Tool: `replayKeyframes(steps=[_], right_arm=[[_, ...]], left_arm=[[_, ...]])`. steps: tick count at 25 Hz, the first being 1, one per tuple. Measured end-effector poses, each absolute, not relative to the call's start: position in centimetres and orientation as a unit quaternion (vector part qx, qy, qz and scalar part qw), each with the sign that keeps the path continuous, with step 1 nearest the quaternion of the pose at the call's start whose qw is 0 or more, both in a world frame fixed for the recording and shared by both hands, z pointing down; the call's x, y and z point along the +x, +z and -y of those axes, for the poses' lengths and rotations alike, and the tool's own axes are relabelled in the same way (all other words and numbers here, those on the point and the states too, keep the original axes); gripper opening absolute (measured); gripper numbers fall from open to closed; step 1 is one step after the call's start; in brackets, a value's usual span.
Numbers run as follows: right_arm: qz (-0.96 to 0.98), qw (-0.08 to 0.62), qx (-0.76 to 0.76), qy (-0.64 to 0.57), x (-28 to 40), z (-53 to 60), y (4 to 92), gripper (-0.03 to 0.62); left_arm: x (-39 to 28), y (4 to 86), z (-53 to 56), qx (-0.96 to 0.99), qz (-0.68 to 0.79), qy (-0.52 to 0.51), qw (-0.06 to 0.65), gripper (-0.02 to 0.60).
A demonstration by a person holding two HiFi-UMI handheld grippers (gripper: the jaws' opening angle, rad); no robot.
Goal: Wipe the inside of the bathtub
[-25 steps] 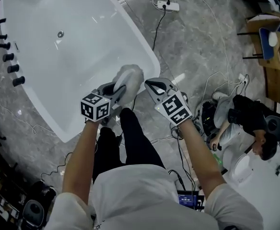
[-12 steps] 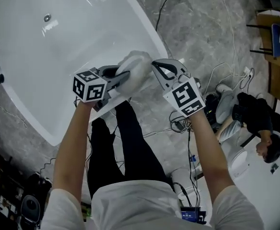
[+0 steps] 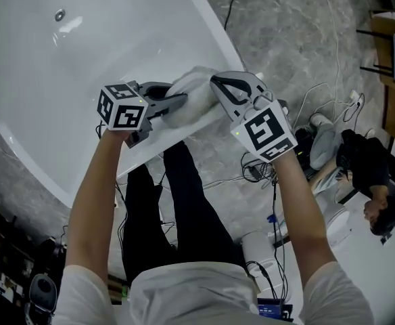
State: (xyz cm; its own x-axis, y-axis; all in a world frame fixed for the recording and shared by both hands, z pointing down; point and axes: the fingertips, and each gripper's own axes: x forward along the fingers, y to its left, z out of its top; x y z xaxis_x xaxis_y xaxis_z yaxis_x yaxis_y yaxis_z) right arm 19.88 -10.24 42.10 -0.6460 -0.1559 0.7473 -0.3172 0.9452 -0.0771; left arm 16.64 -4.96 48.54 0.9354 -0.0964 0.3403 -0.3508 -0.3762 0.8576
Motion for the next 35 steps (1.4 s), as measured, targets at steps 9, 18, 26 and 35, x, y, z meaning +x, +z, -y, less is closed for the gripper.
replayKeyframes(steps=[9,18,26,35], right_arm=[[0.893,0.437,0.092,0.057,18.0,11.2,43.7,0.018],[0.884,0.461,0.057,0.051,12.7,12.9,47.6,0.018],[0.876,0.466,0.062,0.107,9.5,14.3,51.3,0.018],[0.862,0.446,0.108,0.215,7.5,15.6,56.3,0.018]], left_arm=[[17.1,50.8,5.3,0.823,0.121,0.139,0.538,0.095],[16.1,53.8,5.5,0.816,0.121,0.141,0.547,0.095],[14.6,55.6,5.1,0.811,0.119,0.124,0.56,0.095],[13.7,57.1,5.1,0.81,0.122,0.11,0.564,0.095]])
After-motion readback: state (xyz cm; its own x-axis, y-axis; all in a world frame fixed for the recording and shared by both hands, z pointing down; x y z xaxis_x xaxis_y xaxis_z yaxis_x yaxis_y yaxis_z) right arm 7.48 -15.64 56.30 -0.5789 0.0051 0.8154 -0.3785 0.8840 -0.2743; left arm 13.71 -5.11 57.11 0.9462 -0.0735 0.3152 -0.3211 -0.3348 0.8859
